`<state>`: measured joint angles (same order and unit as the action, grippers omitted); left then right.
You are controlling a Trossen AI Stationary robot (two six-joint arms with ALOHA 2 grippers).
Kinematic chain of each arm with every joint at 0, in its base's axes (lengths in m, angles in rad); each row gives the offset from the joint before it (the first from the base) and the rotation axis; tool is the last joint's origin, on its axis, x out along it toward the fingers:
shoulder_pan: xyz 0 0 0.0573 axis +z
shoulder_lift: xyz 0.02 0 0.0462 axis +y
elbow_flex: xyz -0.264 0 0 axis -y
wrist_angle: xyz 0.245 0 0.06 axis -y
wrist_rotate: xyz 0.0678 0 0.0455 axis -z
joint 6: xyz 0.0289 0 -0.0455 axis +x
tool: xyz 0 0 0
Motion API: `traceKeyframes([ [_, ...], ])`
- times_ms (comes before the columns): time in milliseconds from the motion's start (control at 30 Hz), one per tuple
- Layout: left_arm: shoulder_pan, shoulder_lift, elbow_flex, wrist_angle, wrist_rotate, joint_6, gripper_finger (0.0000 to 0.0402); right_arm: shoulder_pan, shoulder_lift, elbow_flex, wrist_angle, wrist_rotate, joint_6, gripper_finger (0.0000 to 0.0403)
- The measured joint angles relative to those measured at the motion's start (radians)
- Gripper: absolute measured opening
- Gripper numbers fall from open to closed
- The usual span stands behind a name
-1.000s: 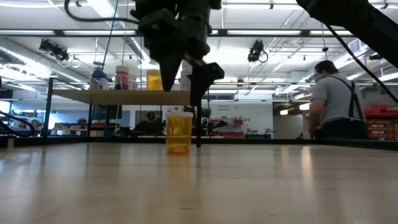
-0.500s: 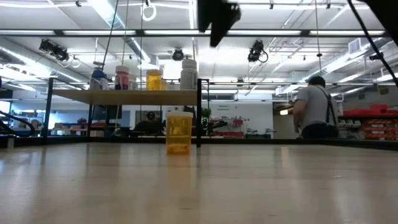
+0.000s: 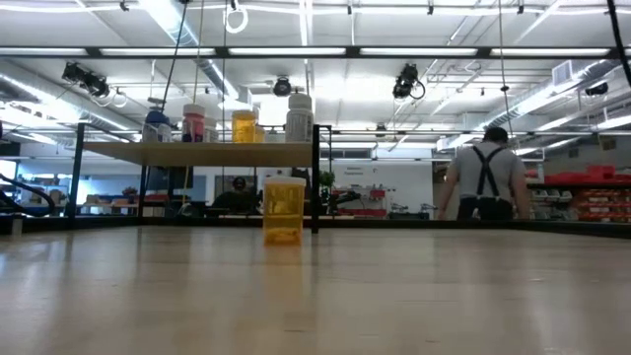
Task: Pick and place medicine bottles onto shelf by color
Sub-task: Put the orange pill bottle on the shelf
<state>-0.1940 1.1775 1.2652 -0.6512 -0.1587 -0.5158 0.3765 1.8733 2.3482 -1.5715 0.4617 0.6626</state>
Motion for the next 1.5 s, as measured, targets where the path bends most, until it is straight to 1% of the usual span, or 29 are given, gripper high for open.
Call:
traceKeyframes([
  [100, 0.000, 0.081, 0.000, 0.017, 0.025, 0.059, 0.0231, 0.031, -0.073, 0.000, 0.000, 0.077, 0.029, 0.0339],
  [200, 0.000, 0.162, 0.000, 0.054, 0.026, 0.132, 0.0231, 0.061, -0.136, 0.000, 0.000, 0.144, 0.043, 0.0339],
  [267, 0.000, 0.216, 0.000, 0.076, 0.026, 0.138, 0.0231, 0.077, -0.174, 0.000, 0.000, 0.170, 0.044, 0.0339],
  [400, 0.006, 0.309, 0.000, 0.079, 0.033, 0.136, 0.0244, 0.089, -0.233, 0.000, 0.000, 0.182, 0.044, 0.0339],
  [500, 0.006, 0.374, 0.000, 0.074, 0.033, 0.136, 0.0263, 0.091, -0.268, 0.000, 0.000, 0.185, 0.036, 0.0339],
  [633, 0.006, 0.438, 0.000, 0.066, 0.046, 0.136, 0.0291, 0.092, -0.299, 0.000, 0.000, 0.180, -0.019, 0.0339],
  [800, 0.005, 0.492, 0.000, 0.057, 0.061, 0.161, 0.0317, 0.091, -0.322, 0.000, 0.000, 0.175, -0.040, 0.0339],
  [967, 0.008, 0.542, 0.000, 0.056, -0.008, 0.213, 0.0329, 0.092, -0.323, 0.000, 0.000, 0.153, -0.024, 0.0339],
  [1200, 0.033, 0.590, 0.000, 0.062, -0.017, 0.210, 0.0332, 0.092, -0.322, 0.000, 0.000, 0.143, 0.007, 0.0339],
  [1433, 0.059, 0.607, 0.000, 0.050, -0.012, 0.213, 0.0332, 0.091, -0.322, 0.000, 0.000, 0.143, 0.029, 0.0339],
  [1500, 0.066, 0.617, 0.003, 0.082, 0.002, 0.214, 0.0332, 0.091, -0.322, 0.000, 0.000, 0.143, 0.030, 0.0339],
])
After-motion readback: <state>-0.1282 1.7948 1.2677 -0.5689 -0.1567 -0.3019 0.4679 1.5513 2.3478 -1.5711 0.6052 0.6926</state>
